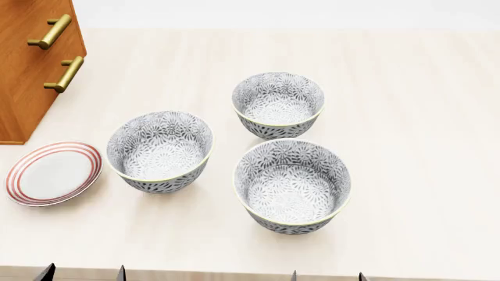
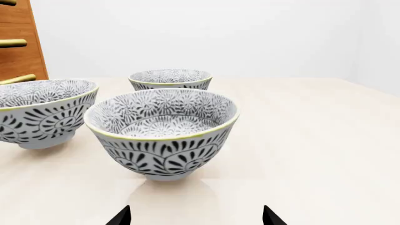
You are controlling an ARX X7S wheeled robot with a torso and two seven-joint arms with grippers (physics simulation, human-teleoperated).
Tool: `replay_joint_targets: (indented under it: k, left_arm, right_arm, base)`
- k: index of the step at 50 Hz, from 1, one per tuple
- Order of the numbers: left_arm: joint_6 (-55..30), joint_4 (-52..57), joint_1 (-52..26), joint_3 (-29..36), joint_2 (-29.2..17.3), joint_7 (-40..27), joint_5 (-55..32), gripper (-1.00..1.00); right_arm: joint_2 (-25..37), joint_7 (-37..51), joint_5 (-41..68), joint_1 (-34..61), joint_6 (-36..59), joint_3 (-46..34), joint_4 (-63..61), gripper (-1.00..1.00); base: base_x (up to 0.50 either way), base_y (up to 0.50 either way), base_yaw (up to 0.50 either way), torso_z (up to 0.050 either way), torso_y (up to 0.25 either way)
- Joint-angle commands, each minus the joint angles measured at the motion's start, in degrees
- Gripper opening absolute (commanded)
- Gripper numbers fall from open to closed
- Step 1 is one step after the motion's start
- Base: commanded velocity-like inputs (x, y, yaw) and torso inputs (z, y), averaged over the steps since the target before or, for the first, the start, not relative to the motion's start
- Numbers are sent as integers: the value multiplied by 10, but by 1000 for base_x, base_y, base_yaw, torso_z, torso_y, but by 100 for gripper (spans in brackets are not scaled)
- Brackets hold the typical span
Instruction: Stack the bowl at the front on the bowl in the middle.
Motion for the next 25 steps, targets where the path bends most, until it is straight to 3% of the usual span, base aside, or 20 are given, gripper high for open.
replay_joint_targets:
  k: [1,12,17,22,25]
  left_arm:
    - [4,-5,0,6,-6,-6,-6,100]
    - [-9,-5,-3,31,-24,-38,-20,100]
    - [-50,47,8,32,-33,-39,-43,100]
    - [-133,119,1,38,-41,-49,-51,100]
    - [-226,181,-20,44,-47,-63,-47,100]
  right_arm:
    - [26,31,26,0,-8,-32,7,100]
    - [36,46,37,2,4,-44,7,100]
    - [41,54,41,-5,22,-48,-24,100]
    - [50,67,52,-5,147,-50,-140,100]
    - [61,68,76,10,244,-43,-239,100]
  base:
    - [0,0,0,0,0]
    - [0,0,0,0,0]
    - [0,0,0,0,0]
    - [0,0,0,0,0]
    - [0,0,0,0,0]
